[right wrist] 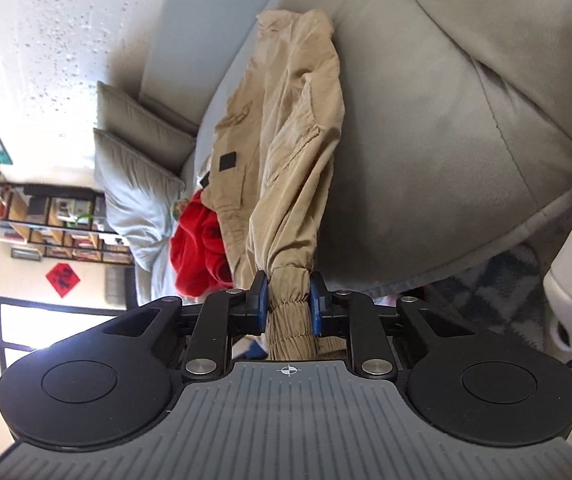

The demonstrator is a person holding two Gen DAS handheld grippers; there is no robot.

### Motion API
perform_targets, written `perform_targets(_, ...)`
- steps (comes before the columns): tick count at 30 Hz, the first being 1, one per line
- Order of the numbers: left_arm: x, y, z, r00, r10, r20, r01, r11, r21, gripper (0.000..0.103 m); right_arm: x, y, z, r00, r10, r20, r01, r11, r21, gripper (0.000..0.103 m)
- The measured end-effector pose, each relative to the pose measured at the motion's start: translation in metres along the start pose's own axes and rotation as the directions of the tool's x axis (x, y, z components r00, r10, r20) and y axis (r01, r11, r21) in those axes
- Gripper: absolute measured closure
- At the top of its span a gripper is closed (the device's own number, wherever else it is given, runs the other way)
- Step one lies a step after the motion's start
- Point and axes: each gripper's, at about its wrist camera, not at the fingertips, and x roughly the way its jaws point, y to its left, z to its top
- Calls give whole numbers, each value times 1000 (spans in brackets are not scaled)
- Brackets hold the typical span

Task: Fold clothes
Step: 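Grasp the elastic cuffs with both grippers and lift the trouser legs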

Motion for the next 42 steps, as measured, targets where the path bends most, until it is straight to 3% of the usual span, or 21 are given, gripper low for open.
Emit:
perform_targets(4, -4, 18, -3, 993, -109, 51, 115, 982, -150, 29, -2, 6, -2, 999, 37, 15, -37, 999, 9, 82)
perform_targets(7, 7, 18, -8, 983, -179, 28, 182, 970, -162, 25, -1, 8, -3, 998, 55, 17, -56, 998, 18, 82)
perform_targets(13, 12, 17, -12, 986, -167, 19, 168, 977, -133, 24, -7, 2, -2, 997, 68, 20, -69, 996, 60, 82)
perform_targets(20, -12, 12, -19, 990, -102, 97, 111, 990, -90, 22, -4, 5, -3, 997, 80, 21, -82, 993, 81, 82)
perform_targets(28, 25, 8, -8, 975, -210, 68, 217, 968, -127, 22, -3, 3, -4, 995, 100, 16, -101, 992, 77, 82)
perform_targets(30, 30, 0, -5, 973, -223, 62, 229, 965, -130, 28, -4, 2, -4, 995, 99, 20, -100, 992, 80, 82)
perform_targets(31, 27, -3, -4, 973, -221, 63, 227, 968, -106, 36, -5, 1, -4, 995, 96, 24, -98, 992, 78, 82)
perform_targets(35, 17, -11, -2, 973, -223, 53, 225, 974, -40, 81, -13, -3, -2, 996, 76, 35, -78, 996, 48, 81)
perform_targets(37, 13, -11, 0, 970, -237, 51, 240, 969, -62, 90, -16, -3, -1, 999, 34, 36, -34, 999, 5, 77)
perform_targets(40, 6, -12, 4, 970, -236, 58, 241, 963, -119, 94, -16, 1, -4, 998, -62, 22, 63, 994, -93, 65)
perform_targets(42, 2, -10, 8, 966, -250, 64, 257, 952, -168, 96, -18, 5, -5, 992, -118, 45, 123, 981, -149, 46)
